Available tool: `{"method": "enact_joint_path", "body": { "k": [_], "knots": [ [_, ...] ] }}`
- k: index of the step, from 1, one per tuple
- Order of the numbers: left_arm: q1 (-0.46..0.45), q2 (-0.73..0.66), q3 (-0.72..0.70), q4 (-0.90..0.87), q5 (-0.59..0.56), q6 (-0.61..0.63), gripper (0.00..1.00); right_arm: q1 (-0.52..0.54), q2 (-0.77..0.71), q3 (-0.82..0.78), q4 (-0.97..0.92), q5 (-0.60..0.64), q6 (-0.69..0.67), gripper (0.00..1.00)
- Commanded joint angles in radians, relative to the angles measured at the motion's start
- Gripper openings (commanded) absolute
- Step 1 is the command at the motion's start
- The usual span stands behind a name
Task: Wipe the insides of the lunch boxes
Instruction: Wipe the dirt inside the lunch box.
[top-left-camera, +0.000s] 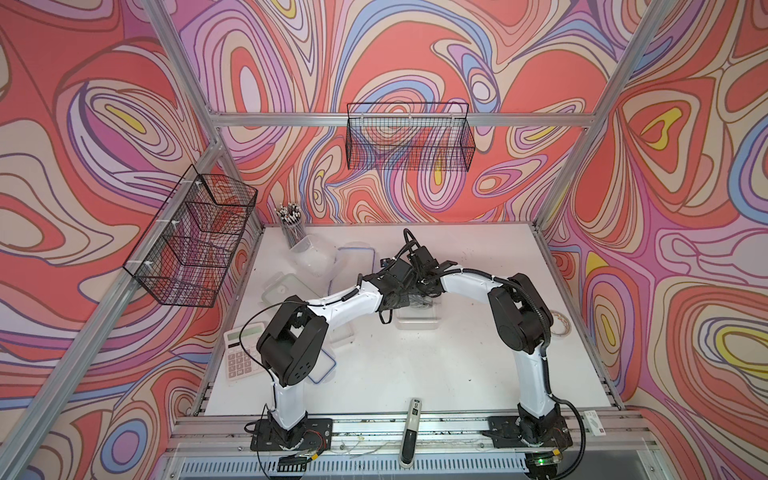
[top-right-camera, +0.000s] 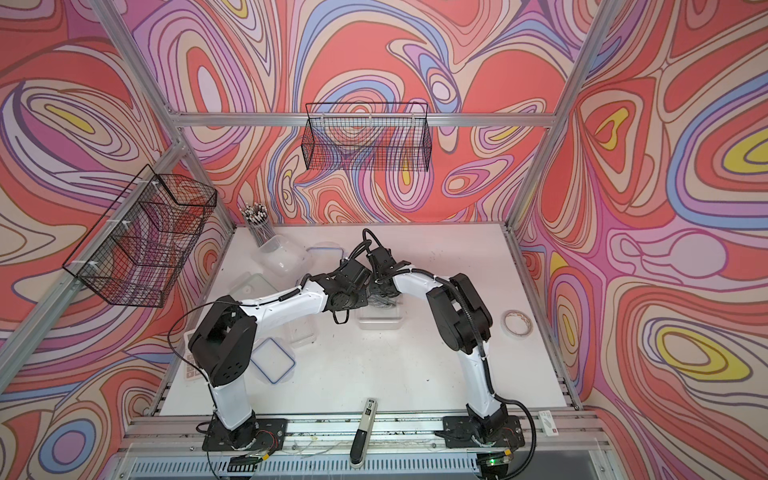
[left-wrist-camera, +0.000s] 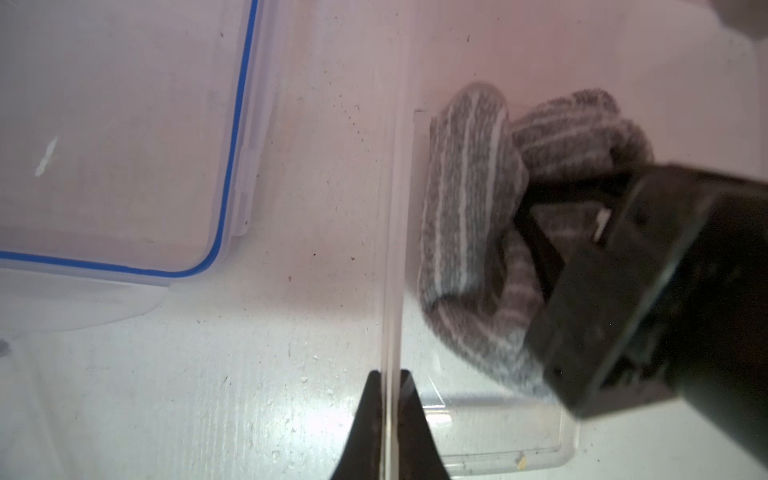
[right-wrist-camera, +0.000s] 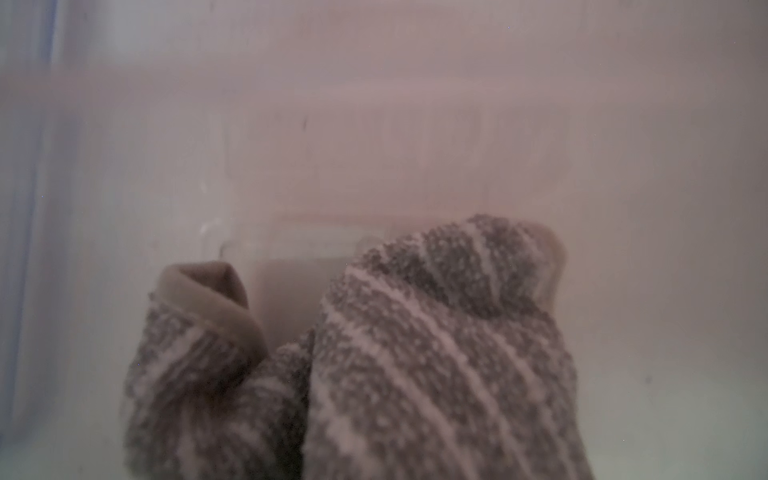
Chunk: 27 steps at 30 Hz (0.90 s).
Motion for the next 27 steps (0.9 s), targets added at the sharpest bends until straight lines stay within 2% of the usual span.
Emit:
{"method": "enact_joint_path", "body": {
  "k": [1, 6, 12, 22, 27],
  "knots": [
    [0.032, 0.020, 0.037, -0.056, -0.040, 0.002, 0.00, 0.045, -0.048, -0.099, -0.121, -0.047, 0.002, 0.00],
    [0.049, 0.029, 0.049, -0.056, -0.033, 0.002, 0.00, 0.082, -0.103, -0.213, -0.124, -0.120, 0.041, 0.00],
    [0.050, 0.047, 0.052, -0.036, 0.034, -0.013, 0.00, 0.103, -0.110, -0.263, 0.009, -0.303, 0.110, 0.00],
    [0.029, 0.043, 0.034, -0.004, 0.095, -0.030, 0.00, 0.103, -0.029, -0.144, 0.165, -0.482, 0.160, 0.00],
    [0.016, 0.042, 0.041, -0.015, 0.114, -0.018, 0.00, 0.093, 0.023, -0.057, 0.126, -0.451, 0.134, 0.00]
  ]
}}
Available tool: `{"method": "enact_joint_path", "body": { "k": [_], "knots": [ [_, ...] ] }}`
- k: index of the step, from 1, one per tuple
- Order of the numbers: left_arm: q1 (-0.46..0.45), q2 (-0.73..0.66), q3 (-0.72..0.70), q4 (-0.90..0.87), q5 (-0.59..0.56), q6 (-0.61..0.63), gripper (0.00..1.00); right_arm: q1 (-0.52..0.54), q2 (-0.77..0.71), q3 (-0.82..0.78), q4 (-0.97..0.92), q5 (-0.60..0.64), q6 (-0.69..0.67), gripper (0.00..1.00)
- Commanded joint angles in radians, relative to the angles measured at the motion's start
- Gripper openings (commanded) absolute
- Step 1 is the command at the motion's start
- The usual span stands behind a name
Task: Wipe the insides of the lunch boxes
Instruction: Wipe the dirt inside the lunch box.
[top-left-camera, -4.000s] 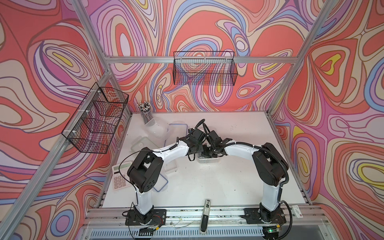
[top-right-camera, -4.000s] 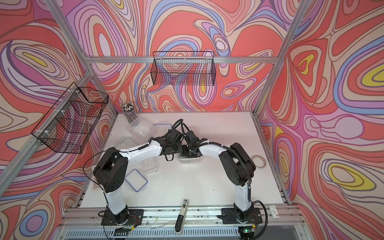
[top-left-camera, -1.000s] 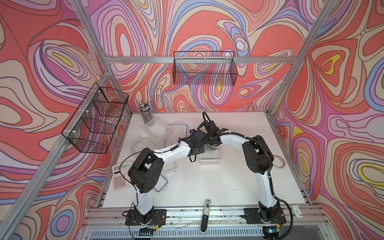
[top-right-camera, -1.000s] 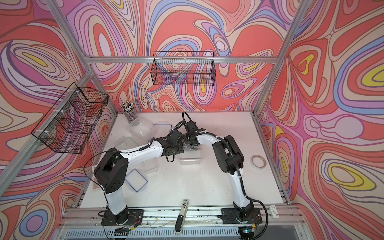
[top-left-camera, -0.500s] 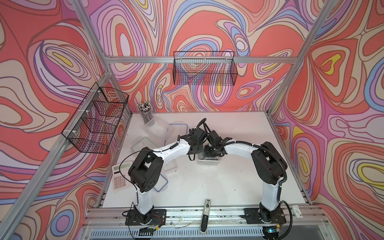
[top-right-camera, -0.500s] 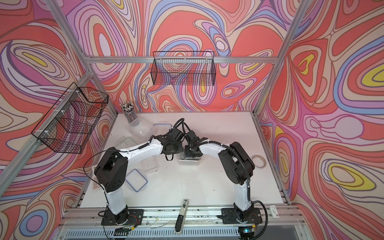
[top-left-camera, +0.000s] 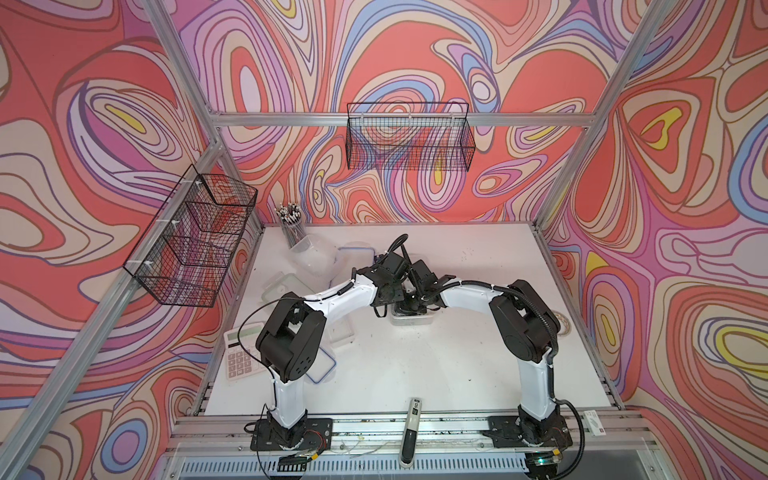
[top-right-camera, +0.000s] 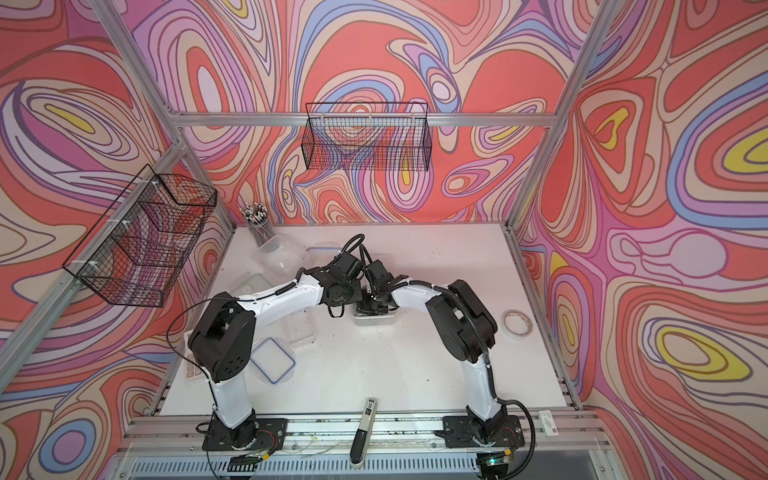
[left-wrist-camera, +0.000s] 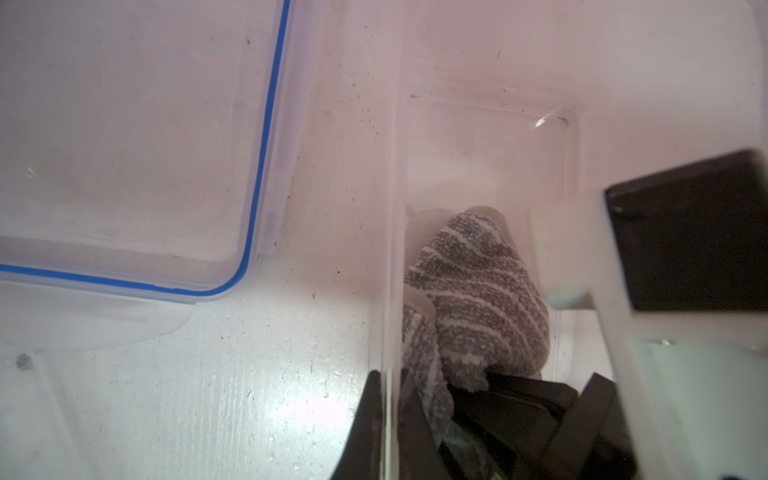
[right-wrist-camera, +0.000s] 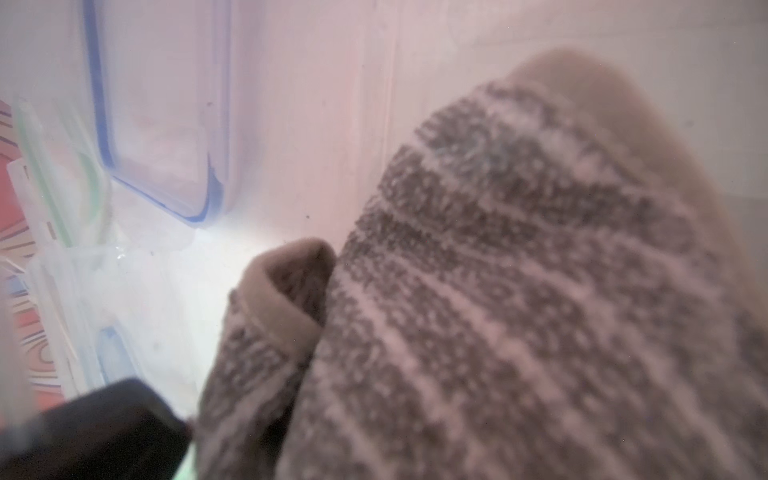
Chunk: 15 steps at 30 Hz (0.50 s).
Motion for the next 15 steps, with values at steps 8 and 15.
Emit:
{"method": "enact_joint_path", "body": {
  "k": [8, 15],
  "knots": [
    [-0.050, 0.017, -0.001, -0.012, 0.057, -0.028, 0.00, -0.035, 0.066, 0.110, 0.027, 0.039, 0.013, 0.00],
    [-0.060, 0.013, -0.021, -0.013, 0.078, -0.034, 0.00, -0.090, 0.095, 0.183, 0.044, 0.073, 0.015, 0.00]
  ]
}}
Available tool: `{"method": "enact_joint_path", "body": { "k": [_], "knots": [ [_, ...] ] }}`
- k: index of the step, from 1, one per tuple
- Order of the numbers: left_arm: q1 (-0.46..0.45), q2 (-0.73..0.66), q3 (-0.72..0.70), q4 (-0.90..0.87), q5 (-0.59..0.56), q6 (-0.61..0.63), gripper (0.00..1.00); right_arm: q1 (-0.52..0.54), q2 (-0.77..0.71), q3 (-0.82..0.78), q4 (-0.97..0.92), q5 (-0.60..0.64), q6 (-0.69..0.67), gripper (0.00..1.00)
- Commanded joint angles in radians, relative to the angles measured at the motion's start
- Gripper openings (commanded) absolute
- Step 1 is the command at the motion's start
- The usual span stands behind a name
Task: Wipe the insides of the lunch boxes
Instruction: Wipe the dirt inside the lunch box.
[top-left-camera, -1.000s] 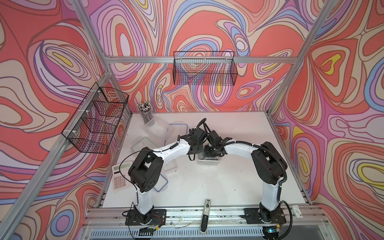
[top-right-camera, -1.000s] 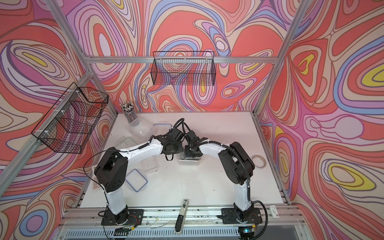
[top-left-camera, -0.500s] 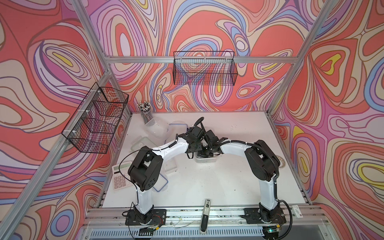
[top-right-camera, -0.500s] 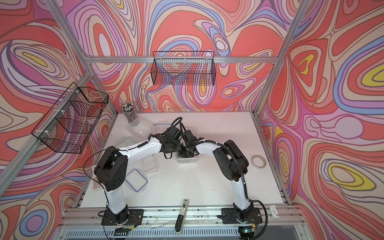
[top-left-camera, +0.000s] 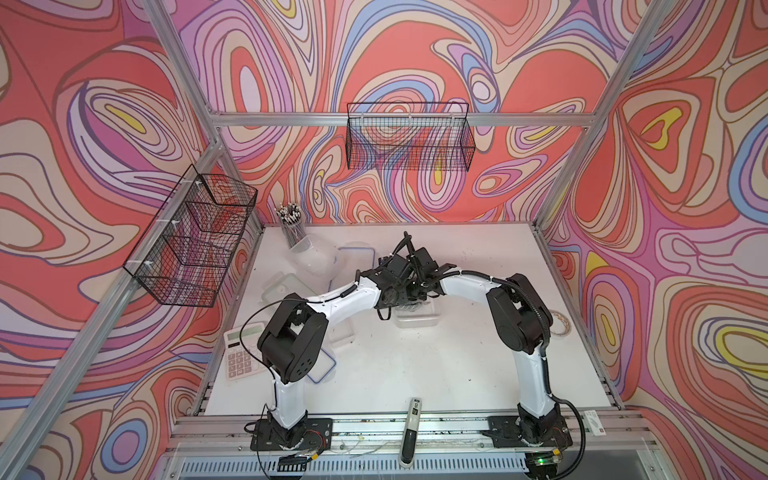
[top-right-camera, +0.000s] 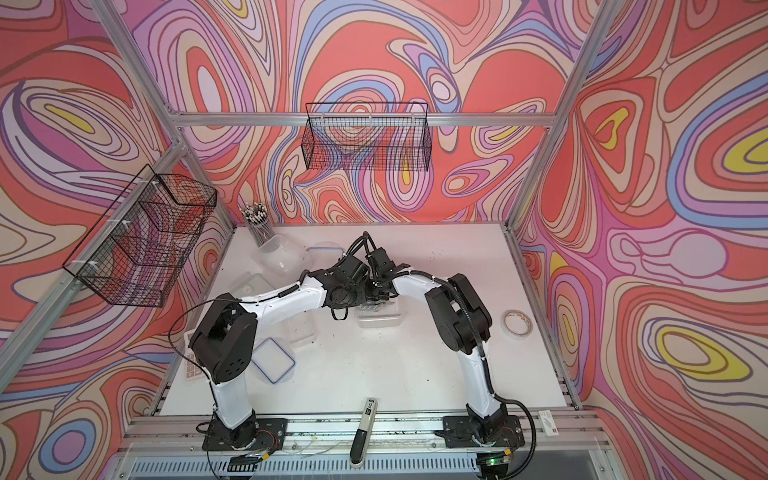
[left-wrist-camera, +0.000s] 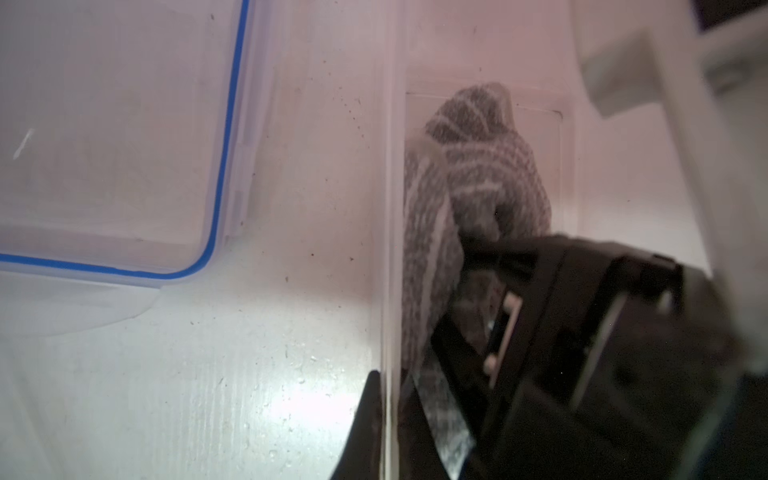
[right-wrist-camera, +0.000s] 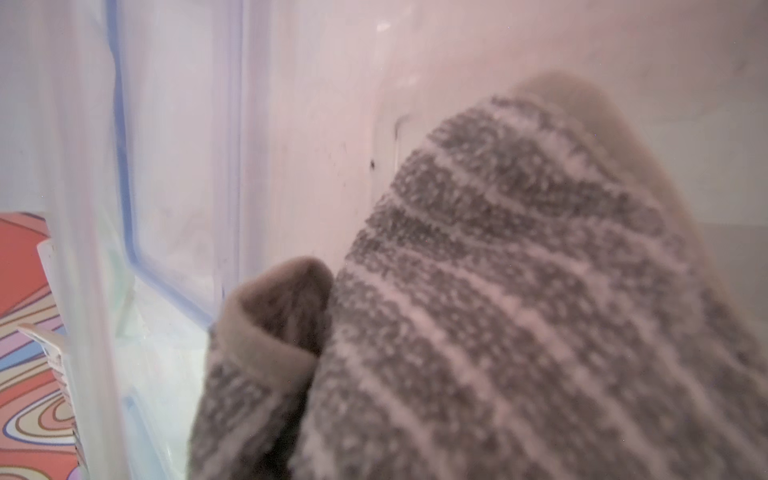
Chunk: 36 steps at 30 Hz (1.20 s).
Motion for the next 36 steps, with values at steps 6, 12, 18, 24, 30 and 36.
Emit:
{"method": "enact_joint_path", "body": {
  "k": [6, 12, 18, 24, 30, 36],
  "knots": [
    [-0.024, 0.007, -0.036, -0.025, 0.071, -0.019, 0.00, -0.037, 0.036, 0.074, 0.053, 0.145, -0.004, 0.00],
    [-0.025, 0.000, -0.033, -0.063, 0.033, -0.021, 0.00, -0.040, 0.008, 0.082, 0.004, 0.382, -0.061, 0.00],
    [-0.024, 0.000, -0.007, -0.116, -0.039, -0.015, 0.00, -0.039, -0.045, 0.065, -0.096, 0.610, -0.132, 0.00],
    [-0.014, 0.035, 0.051, -0.159, -0.084, 0.006, 0.00, -0.016, -0.106, 0.024, -0.182, 0.668, -0.203, 0.00],
    [0.015, 0.060, 0.081, -0.156, -0.079, 0.011, 0.00, 0.053, -0.123, -0.001, -0.348, 0.646, -0.231, 0.00],
    [0.038, 0.068, 0.096, -0.148, -0.080, 0.019, 0.00, 0.106, -0.192, -0.131, -0.384, 0.527, -0.178, 0.00]
  ]
}}
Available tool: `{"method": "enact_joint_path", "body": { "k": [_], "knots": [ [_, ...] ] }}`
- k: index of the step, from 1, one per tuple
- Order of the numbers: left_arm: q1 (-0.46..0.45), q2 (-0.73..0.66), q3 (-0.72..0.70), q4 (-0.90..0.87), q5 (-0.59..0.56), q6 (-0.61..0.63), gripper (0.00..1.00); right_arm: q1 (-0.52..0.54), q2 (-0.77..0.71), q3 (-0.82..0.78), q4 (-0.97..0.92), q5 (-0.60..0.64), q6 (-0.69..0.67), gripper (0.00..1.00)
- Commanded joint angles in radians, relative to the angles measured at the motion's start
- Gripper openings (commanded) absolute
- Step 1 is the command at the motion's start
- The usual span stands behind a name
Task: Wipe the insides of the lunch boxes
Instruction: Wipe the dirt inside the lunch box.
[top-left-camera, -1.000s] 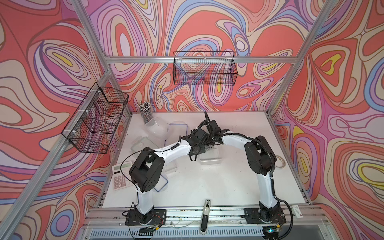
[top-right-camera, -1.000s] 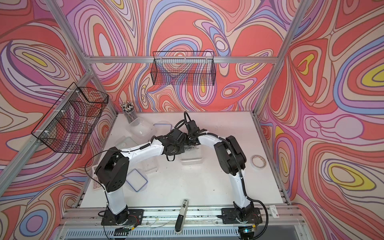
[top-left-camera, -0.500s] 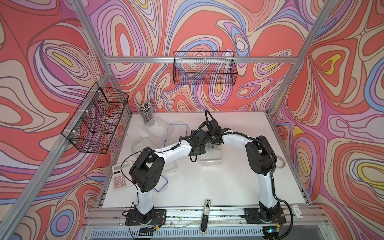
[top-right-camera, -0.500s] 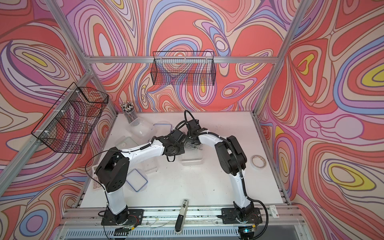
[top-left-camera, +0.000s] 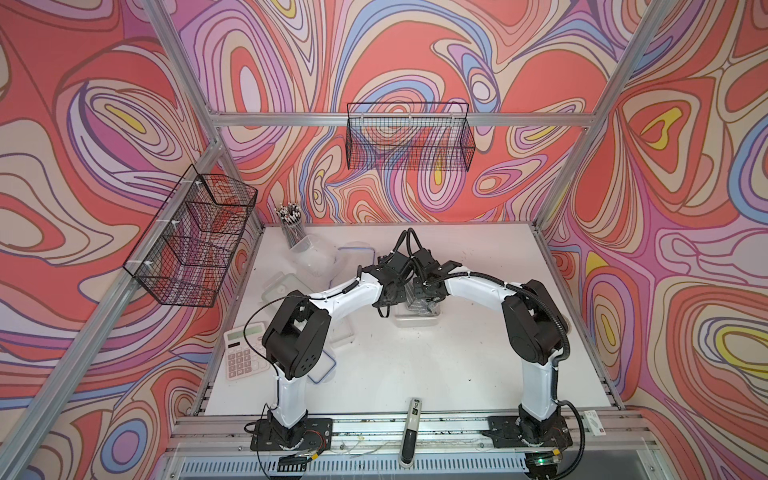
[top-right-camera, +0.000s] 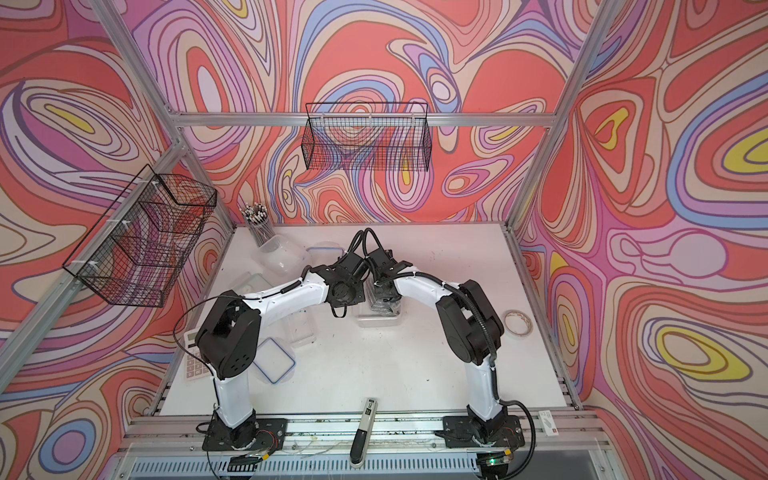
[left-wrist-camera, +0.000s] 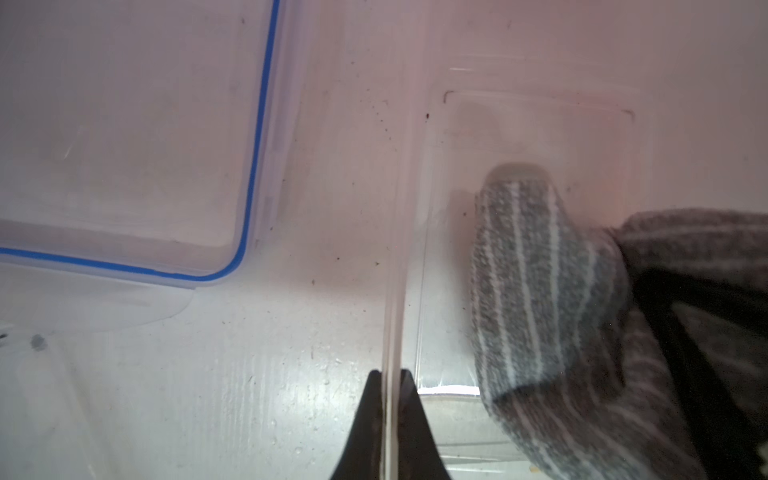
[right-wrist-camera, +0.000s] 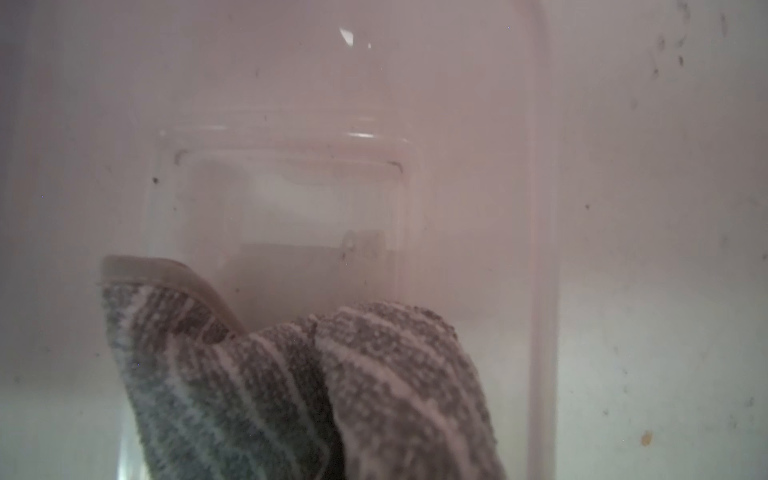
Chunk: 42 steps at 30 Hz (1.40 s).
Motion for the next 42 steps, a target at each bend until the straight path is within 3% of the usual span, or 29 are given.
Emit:
{"method": "enact_joint_path", "body": {
  "k": [1, 9, 24, 27, 38, 42],
  "knots": [
    [0.011, 0.030, 0.031, -0.051, -0.043, 0.002, 0.00, 0.056, -0.053, -0.075, -0.104, -0.052, 0.033, 0.00],
    [0.018, 0.034, 0.034, -0.044, -0.023, 0.001, 0.00, 0.076, -0.097, -0.164, 0.009, -0.286, 0.100, 0.00],
    [0.008, 0.026, 0.013, -0.005, 0.043, -0.012, 0.00, 0.076, 0.051, -0.003, 0.209, -0.600, 0.134, 0.00],
    [0.007, 0.020, 0.014, -0.020, 0.019, -0.004, 0.00, 0.076, 0.047, 0.001, 0.151, -0.543, 0.111, 0.00],
    [0.016, 0.005, 0.020, -0.047, -0.042, 0.020, 0.00, 0.076, -0.040, -0.039, -0.123, -0.127, 0.014, 0.00],
    [0.016, 0.005, 0.019, -0.042, -0.028, 0.017, 0.00, 0.075, -0.052, -0.045, -0.110, -0.115, 0.017, 0.00]
  ]
}}
